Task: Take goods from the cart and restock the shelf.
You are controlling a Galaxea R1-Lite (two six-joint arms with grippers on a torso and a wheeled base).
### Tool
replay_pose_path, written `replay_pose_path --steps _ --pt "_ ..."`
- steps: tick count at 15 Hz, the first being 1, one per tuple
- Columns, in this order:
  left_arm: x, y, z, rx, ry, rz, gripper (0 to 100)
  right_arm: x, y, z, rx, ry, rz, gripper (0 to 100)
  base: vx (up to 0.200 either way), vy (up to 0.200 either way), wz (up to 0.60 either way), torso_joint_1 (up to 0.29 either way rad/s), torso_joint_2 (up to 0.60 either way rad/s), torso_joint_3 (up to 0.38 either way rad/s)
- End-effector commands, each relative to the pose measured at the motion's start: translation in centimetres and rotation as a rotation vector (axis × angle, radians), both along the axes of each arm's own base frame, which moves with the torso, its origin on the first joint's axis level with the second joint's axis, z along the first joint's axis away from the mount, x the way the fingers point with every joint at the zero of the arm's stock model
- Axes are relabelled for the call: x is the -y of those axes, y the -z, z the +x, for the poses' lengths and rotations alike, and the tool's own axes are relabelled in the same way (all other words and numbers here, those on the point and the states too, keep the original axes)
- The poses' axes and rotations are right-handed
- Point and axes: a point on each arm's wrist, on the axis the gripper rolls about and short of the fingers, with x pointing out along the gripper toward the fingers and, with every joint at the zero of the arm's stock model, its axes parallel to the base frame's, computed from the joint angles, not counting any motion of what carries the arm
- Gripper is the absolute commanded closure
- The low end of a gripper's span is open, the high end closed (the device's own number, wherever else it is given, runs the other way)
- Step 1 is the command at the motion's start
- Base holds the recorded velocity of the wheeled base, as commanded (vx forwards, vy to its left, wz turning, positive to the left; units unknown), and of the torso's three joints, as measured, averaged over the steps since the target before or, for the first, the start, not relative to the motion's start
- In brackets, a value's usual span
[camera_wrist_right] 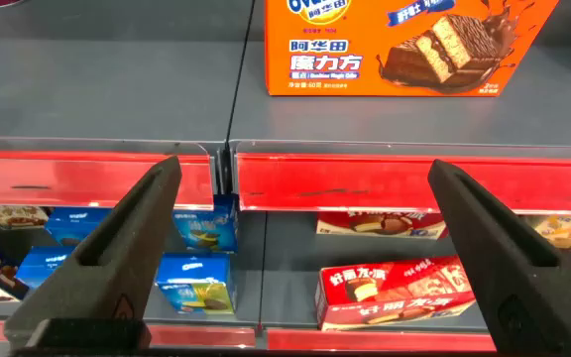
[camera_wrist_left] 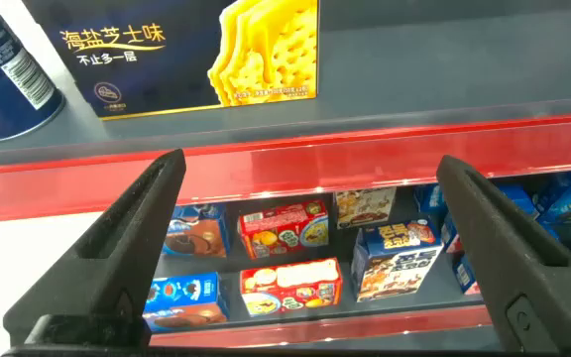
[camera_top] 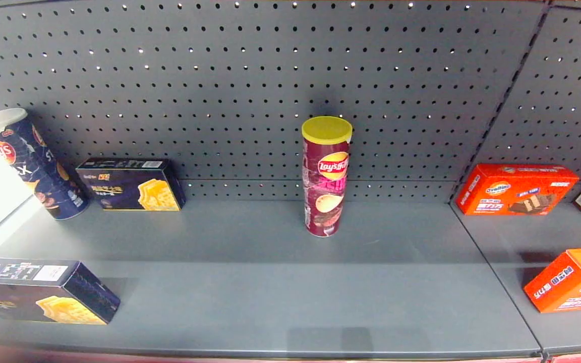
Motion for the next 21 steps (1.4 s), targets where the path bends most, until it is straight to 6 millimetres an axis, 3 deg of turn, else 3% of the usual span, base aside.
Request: replay_pose_path --steps 1,21 --pt "0.00 0.00 0.00 0.000 0.000 0.000 0 0.00 0.00 0.01 -0.001 0.001 0.000 0 0.000 0.000 0.00 0.000 0.00 0.000" --pt "0.00 0.00 0.00 0.000 0.000 0.000 0 0.01 0.00 0.01 -0.001 0.001 0.000 0 0.000 0.000 0.60 0.002 0.00 0.001"
